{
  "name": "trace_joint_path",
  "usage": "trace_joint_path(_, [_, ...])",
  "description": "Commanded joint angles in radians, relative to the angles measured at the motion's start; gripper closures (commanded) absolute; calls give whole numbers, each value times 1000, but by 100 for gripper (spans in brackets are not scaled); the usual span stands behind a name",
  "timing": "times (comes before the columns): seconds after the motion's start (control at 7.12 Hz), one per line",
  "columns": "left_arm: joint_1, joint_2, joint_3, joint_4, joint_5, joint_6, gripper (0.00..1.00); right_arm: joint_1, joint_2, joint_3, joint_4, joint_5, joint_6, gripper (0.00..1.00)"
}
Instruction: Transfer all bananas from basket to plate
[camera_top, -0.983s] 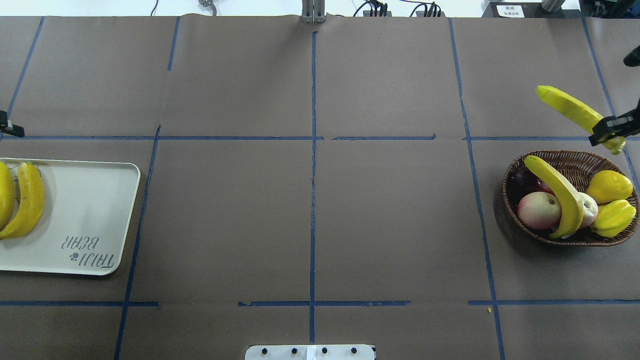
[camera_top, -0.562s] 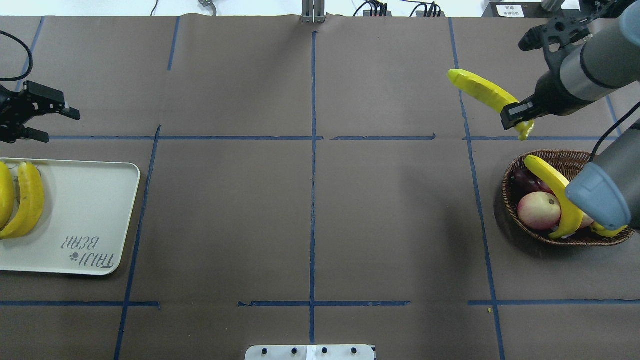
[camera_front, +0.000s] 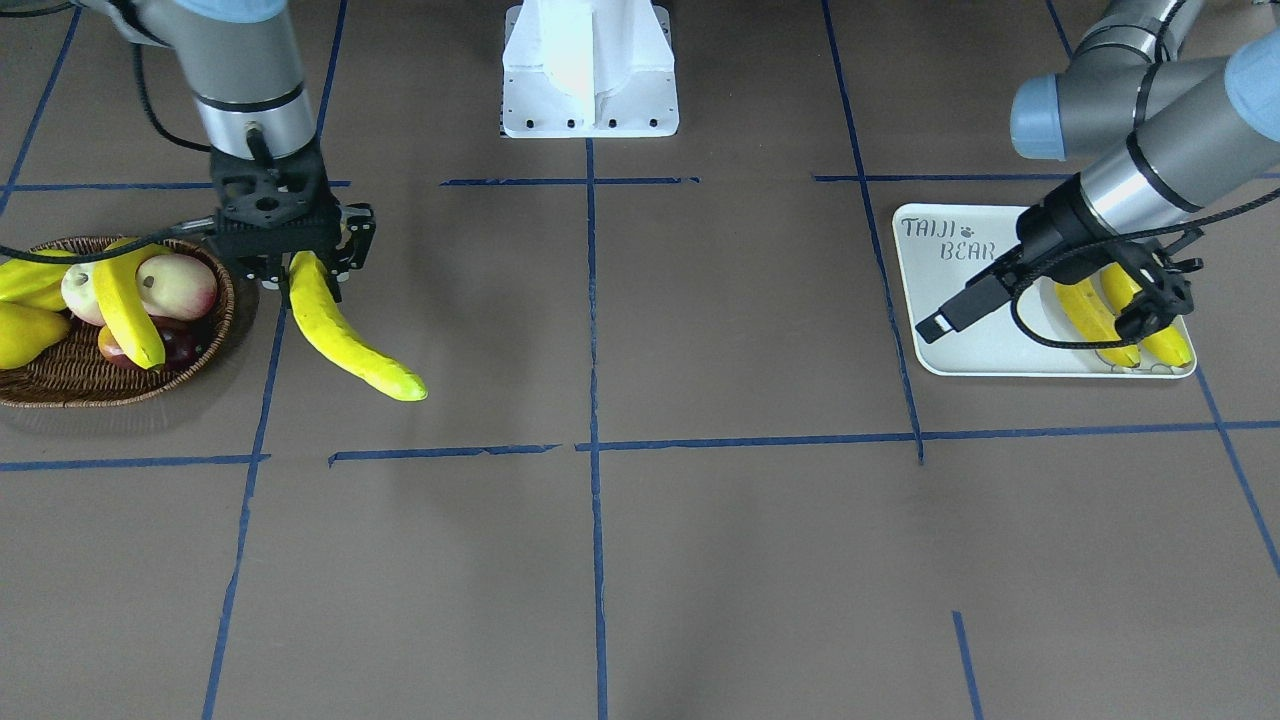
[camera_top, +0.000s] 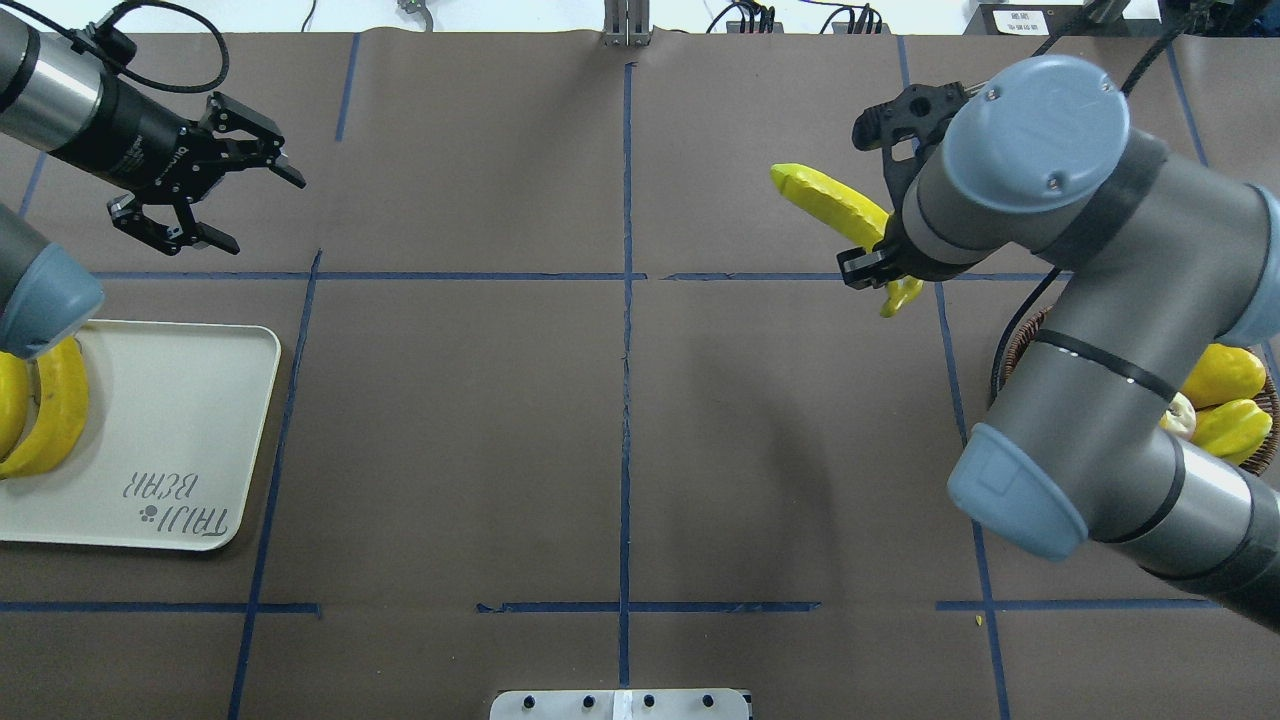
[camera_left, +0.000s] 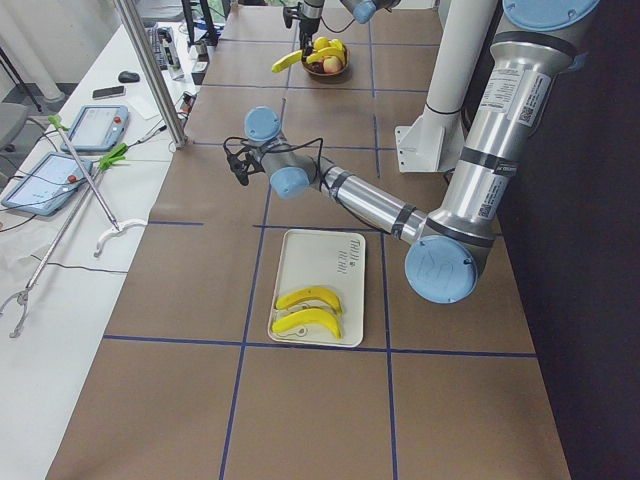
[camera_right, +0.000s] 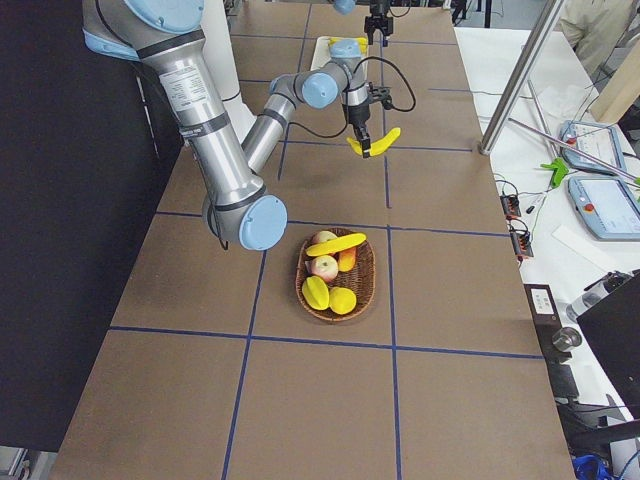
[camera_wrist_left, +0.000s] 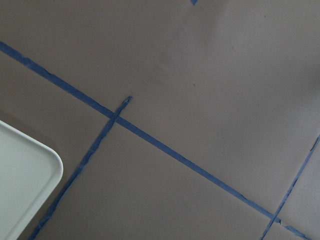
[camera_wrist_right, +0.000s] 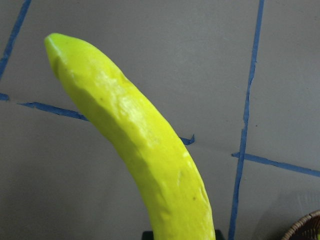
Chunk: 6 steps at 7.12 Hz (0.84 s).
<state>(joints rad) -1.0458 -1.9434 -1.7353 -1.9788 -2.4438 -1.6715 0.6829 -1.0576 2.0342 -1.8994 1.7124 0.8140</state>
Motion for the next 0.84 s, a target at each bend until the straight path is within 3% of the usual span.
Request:
trace_joint_path(0.0, [44,-122,-15,165,2,-57,1,-145,109,-12,-116,-183,111,100])
trace_joint_path(0.42, [133,-277,-18,352,63,-82,1,-305,209,-60,-199,-397,211,100])
trace_joint_path(0.7, [211,-354,-9,403,112,-147,1,-350,316,-159,-231,-447,267,100])
